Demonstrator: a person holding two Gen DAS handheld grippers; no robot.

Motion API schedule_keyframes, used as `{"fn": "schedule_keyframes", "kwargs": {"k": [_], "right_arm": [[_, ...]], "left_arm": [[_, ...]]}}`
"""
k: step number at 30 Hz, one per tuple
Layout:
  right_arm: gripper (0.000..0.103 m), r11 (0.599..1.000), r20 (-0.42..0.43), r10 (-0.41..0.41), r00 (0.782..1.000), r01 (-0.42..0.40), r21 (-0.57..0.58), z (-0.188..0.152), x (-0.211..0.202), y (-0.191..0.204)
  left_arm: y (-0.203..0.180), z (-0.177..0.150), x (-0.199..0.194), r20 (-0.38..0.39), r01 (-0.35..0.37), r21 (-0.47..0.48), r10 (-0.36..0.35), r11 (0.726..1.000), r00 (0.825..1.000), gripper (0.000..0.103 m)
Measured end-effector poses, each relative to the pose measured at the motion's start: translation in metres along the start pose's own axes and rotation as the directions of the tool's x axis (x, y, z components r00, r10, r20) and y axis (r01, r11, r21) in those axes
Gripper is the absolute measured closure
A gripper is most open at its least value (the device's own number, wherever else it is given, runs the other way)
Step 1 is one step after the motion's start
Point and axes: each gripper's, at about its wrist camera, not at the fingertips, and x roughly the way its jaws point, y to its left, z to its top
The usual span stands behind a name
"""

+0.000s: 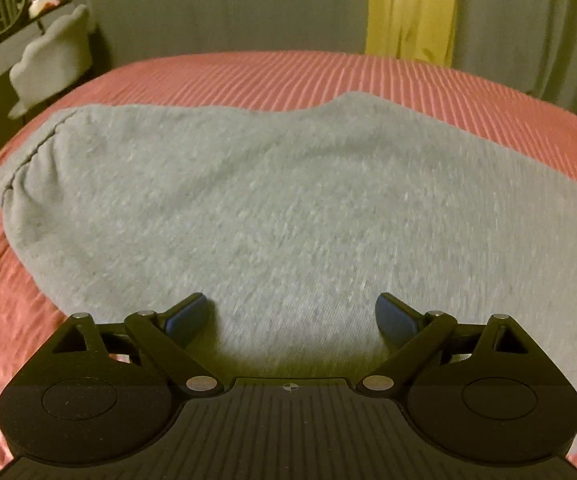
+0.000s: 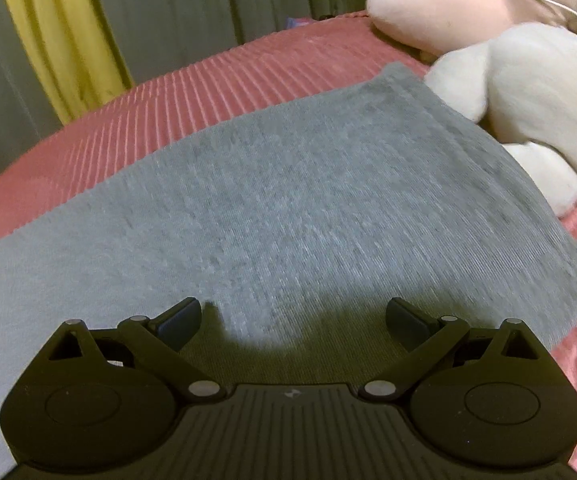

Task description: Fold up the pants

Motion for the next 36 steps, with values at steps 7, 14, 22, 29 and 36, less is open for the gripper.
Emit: {"fn": "schedule_keyframes", "kwargs": {"k": [7, 14, 22, 29, 36], "right_arm": [[0.004, 0.963, 0.083, 0.268, 0.960, -0.271, 0.016, -0.028, -0.039, 0.009], [0.004, 0.954, -0.082, 0.300, 0.950, -0.298, 0.037, -0.029, -0.013, 0.018], [0.004, 0.907, 0.019, 0.304, 0.952, -0.296, 0.299, -0.026, -0.019, -0.030], [0.004, 0.830, 0.027, 0.402, 0.915, -0.377, 0.412, -0.028, -0.016, -0.055], [0.004, 0.743, 0.062, 0.463, 0.884, -0.425, 0.518, -0.033, -0.015, -0.072]], "left_arm": [[0.000, -0.001, 0.002, -0.027, -0.007, -0.025, 0.006, 1.000, 1.000, 0.007], [-0.001, -0.004, -0.003, -0.031, -0.021, -0.006, 0.021, 1.000, 0.999, 0.007], [-0.001, -0.005, -0.002, -0.035, -0.015, -0.001, 0.015, 1.000, 0.999, 0.006], [-0.002, -0.005, -0.002, -0.041, -0.019, 0.005, 0.019, 1.000, 0.999, 0.006], [-0.003, -0.005, -0.002, -0.047, -0.023, 0.013, 0.024, 1.000, 0.999, 0.006]]}}
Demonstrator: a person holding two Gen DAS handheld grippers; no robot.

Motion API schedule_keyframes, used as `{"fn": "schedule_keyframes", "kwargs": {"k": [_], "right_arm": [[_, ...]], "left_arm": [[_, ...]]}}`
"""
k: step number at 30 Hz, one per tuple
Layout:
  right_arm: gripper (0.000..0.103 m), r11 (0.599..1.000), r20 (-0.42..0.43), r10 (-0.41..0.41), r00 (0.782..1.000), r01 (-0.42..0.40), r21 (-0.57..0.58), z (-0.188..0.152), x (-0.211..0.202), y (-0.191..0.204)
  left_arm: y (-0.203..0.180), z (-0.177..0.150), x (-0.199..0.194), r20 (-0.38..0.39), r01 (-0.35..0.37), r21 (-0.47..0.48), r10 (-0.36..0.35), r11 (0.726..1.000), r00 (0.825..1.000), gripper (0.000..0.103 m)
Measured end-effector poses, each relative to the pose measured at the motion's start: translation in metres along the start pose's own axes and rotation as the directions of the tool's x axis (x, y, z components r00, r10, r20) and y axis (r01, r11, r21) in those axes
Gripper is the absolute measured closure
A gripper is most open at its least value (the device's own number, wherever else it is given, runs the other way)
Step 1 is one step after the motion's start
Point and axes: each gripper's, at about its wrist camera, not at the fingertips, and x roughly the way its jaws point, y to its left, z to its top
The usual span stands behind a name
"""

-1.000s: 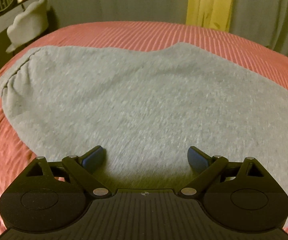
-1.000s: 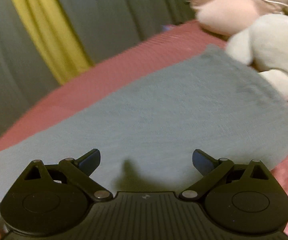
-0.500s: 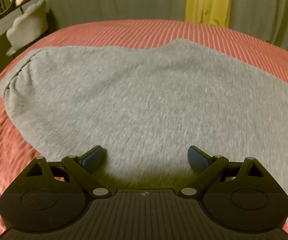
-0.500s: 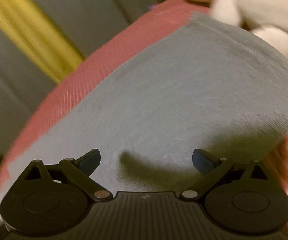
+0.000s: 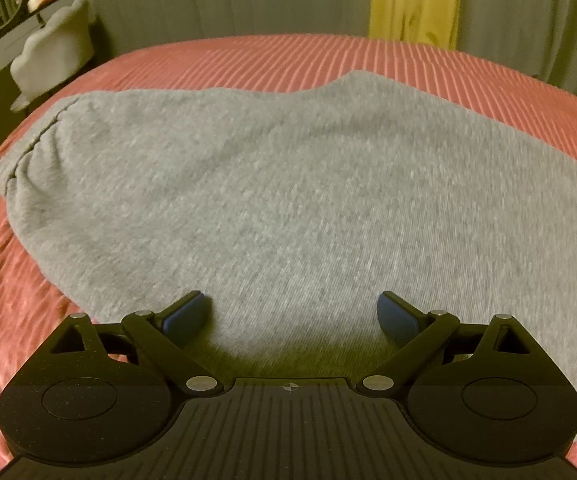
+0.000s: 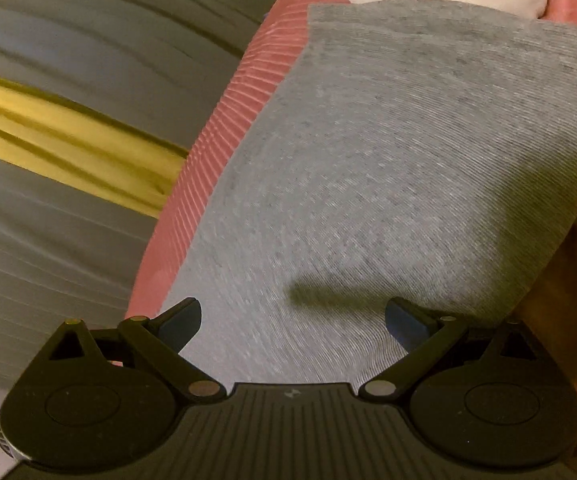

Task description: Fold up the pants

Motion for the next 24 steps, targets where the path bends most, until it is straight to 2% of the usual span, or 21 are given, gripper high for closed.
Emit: {"fn": "schedule_keyframes", "kwargs": {"k": [14, 18, 20, 24], "right_arm": [[0.004, 0.998, 0.019, 0.049, 0.999, -0.050, 0.042, 0.001, -0.002, -0.005], [0.004, 0.990, 0.049, 0.089, 0.995, -0.094, 0.105, 0.000, -0.016, -0.015], [0.004, 0.984, 0.102, 0.104, 0.989, -0.117, 0.133, 0.001, -0.038, -0.023], [0.004, 0.988, 0.273, 0.093, 0.958, -0.124, 0.097, 0.008, -0.096, -0.048]], "left_arm": [[-0.002, 0.000, 0.000, -0.005, -0.018, 0.012, 0.018, 1.000, 1.000, 0.004], [-0.002, 0.000, -0.001, -0.007, -0.019, 0.010, 0.019, 1.000, 1.000, 0.004], [-0.002, 0.000, -0.001, -0.007, -0.018, 0.011, 0.018, 1.000, 1.000, 0.004], [-0.002, 0.001, 0.002, -0.014, -0.013, 0.006, 0.013, 1.000, 1.000, 0.003]]}}
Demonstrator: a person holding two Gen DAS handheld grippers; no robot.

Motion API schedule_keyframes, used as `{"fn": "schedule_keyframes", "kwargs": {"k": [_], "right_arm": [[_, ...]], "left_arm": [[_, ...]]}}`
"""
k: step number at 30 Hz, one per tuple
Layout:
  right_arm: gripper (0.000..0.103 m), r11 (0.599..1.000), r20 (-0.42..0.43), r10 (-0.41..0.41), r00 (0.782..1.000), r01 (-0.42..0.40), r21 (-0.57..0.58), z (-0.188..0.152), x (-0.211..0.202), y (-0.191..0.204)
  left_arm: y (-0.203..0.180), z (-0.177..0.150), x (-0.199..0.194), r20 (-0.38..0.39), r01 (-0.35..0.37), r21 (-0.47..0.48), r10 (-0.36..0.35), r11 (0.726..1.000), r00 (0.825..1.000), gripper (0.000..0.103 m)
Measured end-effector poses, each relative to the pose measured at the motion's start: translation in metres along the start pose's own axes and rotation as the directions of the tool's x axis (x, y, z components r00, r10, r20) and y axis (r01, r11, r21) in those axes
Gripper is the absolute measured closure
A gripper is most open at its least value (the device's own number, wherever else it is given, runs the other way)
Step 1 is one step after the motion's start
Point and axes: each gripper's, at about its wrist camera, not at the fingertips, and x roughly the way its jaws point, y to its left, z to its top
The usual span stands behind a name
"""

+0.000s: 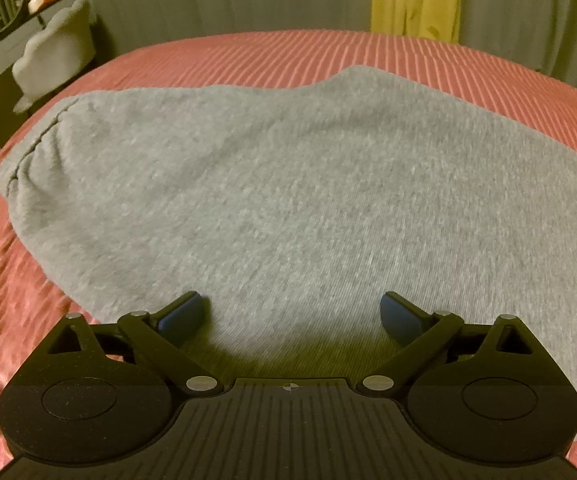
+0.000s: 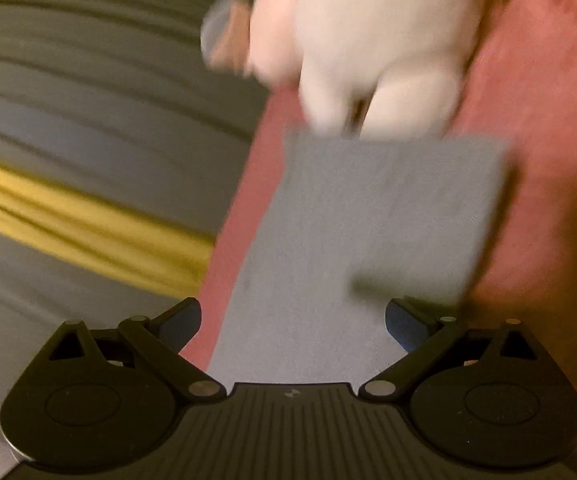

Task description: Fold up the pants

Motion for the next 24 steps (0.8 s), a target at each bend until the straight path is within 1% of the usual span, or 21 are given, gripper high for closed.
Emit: {"fn": "schedule_keyframes", "kwargs": {"k": [2, 3, 4, 5, 6, 7, 8, 9, 10, 11, 13, 14, 15, 16, 18, 19, 21, 22, 24], "right_arm": [[0.004, 0.999, 0.065, -0.036, 0.997, 0.036, -0.001, 0.008, -0.022, -0.016], [0.005, 0.998, 0.082, -0.052, 0.995, 0.050, 0.027, 0.011, -0.031, -0.028], [0.005, 0.996, 0.081, -0.040, 0.996, 0.033, 0.083, 0.012, -0.035, -0.040], [0.006, 0.990, 0.079, -0.009, 0.997, -0.002, 0.138, 0.013, -0.037, -0.049], [0.011, 0.980, 0.085, 0.029, 0.996, -0.045, 0.191, 0.014, -0.038, -0.059], [0.015, 0.976, 0.097, 0.038, 0.995, -0.057, 0.210, 0.015, -0.038, -0.062], [0.021, 0.976, 0.112, 0.028, 0.993, -0.052, 0.213, 0.017, -0.038, -0.063], [0.030, 0.979, 0.119, 0.013, 0.993, -0.037, 0.201, 0.019, -0.037, -0.063], [0.033, 0.983, 0.113, 0.001, 0.994, -0.022, 0.183, 0.022, -0.035, -0.060], [0.036, 0.986, 0.101, -0.021, 0.995, 0.003, 0.167, 0.025, -0.030, -0.058], [0.036, 0.988, 0.095, -0.069, 0.993, 0.055, 0.144, 0.029, -0.017, -0.056], [0.038, 0.988, 0.092, -0.081, 0.993, 0.067, 0.141, 0.030, -0.014, -0.057], [0.046, 0.987, 0.089, -0.083, 0.993, 0.070, 0.142, 0.031, -0.011, -0.058], [0.050, 0.987, 0.089, -0.085, 0.992, 0.071, 0.142, 0.033, -0.009, -0.059], [0.060, 0.986, 0.086, -0.092, 0.992, 0.078, 0.146, 0.035, 0.000, -0.063], [0.063, 0.986, 0.088, -0.085, 0.993, 0.071, 0.153, 0.037, 0.002, -0.065], [0.078, 0.985, 0.088, -0.071, 0.994, 0.056, 0.164, 0.037, 0.006, -0.070], [0.082, 0.986, 0.091, -0.059, 0.994, 0.044, 0.160, 0.037, 0.005, -0.070], [0.084, 0.994, 0.106, -0.047, 0.993, 0.035, 0.108, 0.033, 0.000, -0.062]], "left_arm": [[0.000, 0.001, 0.002, -0.003, 0.003, -0.008, -0.003, 1.000, 1.000, 0.002], [0.000, 0.001, 0.002, -0.004, 0.004, -0.013, -0.004, 1.000, 1.000, 0.002], [0.000, 0.001, 0.003, -0.005, 0.004, -0.017, -0.004, 1.000, 1.000, 0.002], [0.000, 0.001, 0.003, -0.006, 0.004, -0.019, -0.004, 1.000, 1.000, 0.002], [0.000, 0.001, 0.003, -0.006, 0.003, -0.019, -0.004, 1.000, 1.000, 0.002], [0.000, 0.001, 0.003, -0.005, 0.003, -0.019, -0.003, 1.000, 1.000, 0.002], [0.000, 0.001, 0.003, -0.005, 0.003, -0.019, -0.003, 1.000, 1.000, 0.002], [-0.001, 0.001, 0.003, -0.005, 0.002, -0.019, -0.002, 1.000, 1.000, 0.002], [0.000, 0.000, 0.003, -0.005, 0.002, -0.019, -0.002, 1.000, 1.000, 0.002], [-0.001, 0.000, 0.003, -0.006, 0.001, -0.019, -0.001, 1.000, 1.000, 0.002], [-0.001, 0.001, 0.004, -0.006, -0.002, -0.017, 0.002, 1.000, 1.000, 0.002], [-0.002, 0.001, 0.004, -0.006, -0.004, -0.016, 0.004, 1.000, 1.000, 0.002], [-0.002, 0.001, 0.004, -0.006, -0.005, -0.016, 0.005, 1.000, 1.000, 0.002], [-0.002, 0.001, 0.004, -0.007, -0.006, -0.016, 0.006, 1.000, 1.000, 0.002], [-0.002, 0.001, 0.005, -0.007, -0.008, -0.016, 0.008, 1.000, 1.000, 0.001], [-0.003, 0.001, 0.005, -0.007, -0.009, -0.016, 0.009, 1.000, 1.000, 0.001], [-0.003, 0.001, 0.005, -0.008, -0.011, -0.016, 0.011, 1.000, 1.000, 0.001], [-0.003, 0.001, 0.005, -0.008, -0.011, -0.016, 0.011, 1.000, 1.000, 0.001], [-0.003, 0.001, 0.005, -0.008, -0.011, -0.016, 0.011, 1.000, 1.000, 0.001]]}}
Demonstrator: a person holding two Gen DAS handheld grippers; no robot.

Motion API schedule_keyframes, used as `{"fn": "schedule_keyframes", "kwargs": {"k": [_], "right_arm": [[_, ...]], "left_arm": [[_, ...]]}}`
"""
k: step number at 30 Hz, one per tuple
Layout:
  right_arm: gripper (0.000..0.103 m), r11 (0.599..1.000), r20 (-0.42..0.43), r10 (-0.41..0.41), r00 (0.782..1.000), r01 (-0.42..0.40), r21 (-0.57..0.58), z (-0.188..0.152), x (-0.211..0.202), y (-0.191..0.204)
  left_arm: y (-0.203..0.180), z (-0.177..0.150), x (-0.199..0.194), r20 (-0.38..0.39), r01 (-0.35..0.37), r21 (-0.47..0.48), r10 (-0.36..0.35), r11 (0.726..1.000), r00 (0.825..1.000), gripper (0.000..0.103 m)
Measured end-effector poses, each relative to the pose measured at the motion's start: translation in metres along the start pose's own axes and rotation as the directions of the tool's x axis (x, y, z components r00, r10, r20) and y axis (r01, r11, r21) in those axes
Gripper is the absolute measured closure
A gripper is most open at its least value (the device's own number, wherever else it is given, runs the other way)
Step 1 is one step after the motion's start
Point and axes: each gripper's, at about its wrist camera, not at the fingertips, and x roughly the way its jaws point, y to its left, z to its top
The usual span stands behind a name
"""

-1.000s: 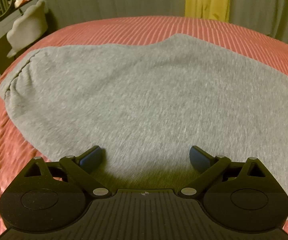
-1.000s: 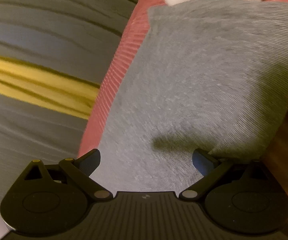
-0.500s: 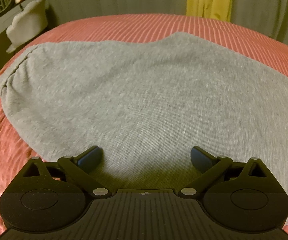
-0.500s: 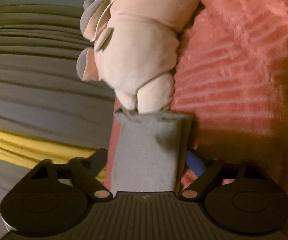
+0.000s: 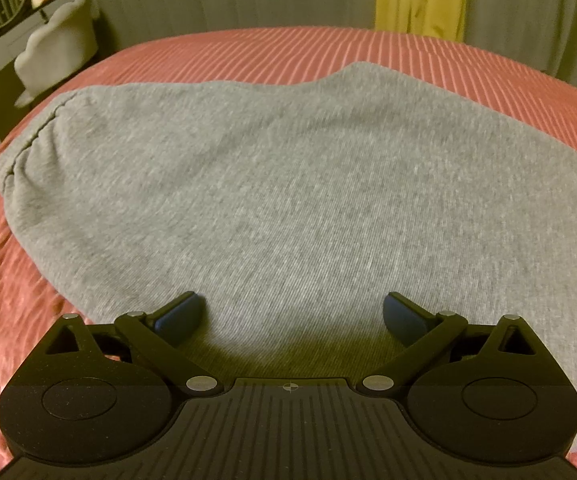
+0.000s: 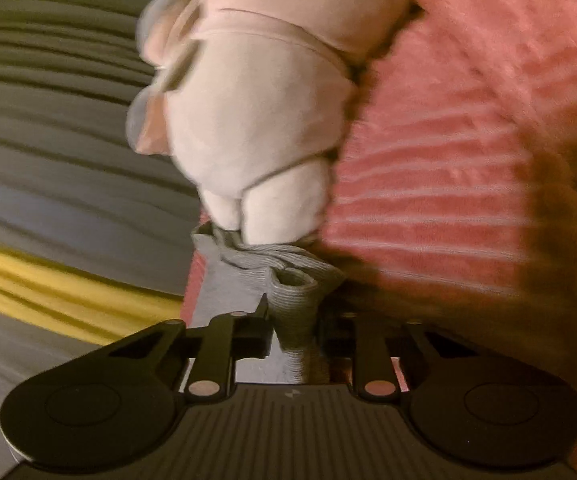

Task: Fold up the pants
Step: 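Lift and fold the grasped edge over with the right tool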

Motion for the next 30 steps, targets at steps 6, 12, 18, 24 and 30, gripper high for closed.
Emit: {"fn": "schedule_keyframes", "kwargs": {"k": [6, 12, 18, 24, 30], "right_arm": [[0.074, 0.984, 0.002, 0.008, 1.000, -0.008, -0.178, -0.005, 0.000, 0.029], [0.051, 0.997, -0.030, -0.022, 0.999, 0.020, -0.077, 0.000, 0.013, 0.014], [0.053, 0.992, -0.054, -0.041, 0.998, 0.034, -0.122, -0.001, 0.021, 0.023], [0.086, 0.978, -0.022, -0.064, 0.998, 0.058, -0.199, -0.003, 0.020, 0.042], [0.086, 0.952, 0.003, -0.114, 0.994, 0.110, -0.285, -0.007, 0.022, 0.065]], "left_arm": [[0.000, 0.000, 0.000, 0.000, 0.000, 0.000, 0.000, 1.000, 1.000, 0.001], [0.000, 0.000, 0.000, 0.000, -0.001, 0.001, 0.001, 1.000, 1.000, 0.001], [0.000, 0.000, 0.000, 0.001, 0.002, -0.003, -0.002, 1.000, 1.000, 0.001], [0.001, -0.001, -0.004, 0.013, 0.009, -0.003, -0.009, 1.000, 1.000, 0.001], [0.007, -0.005, -0.036, 0.123, 0.059, 0.006, -0.059, 0.998, 0.991, 0.001]]}}
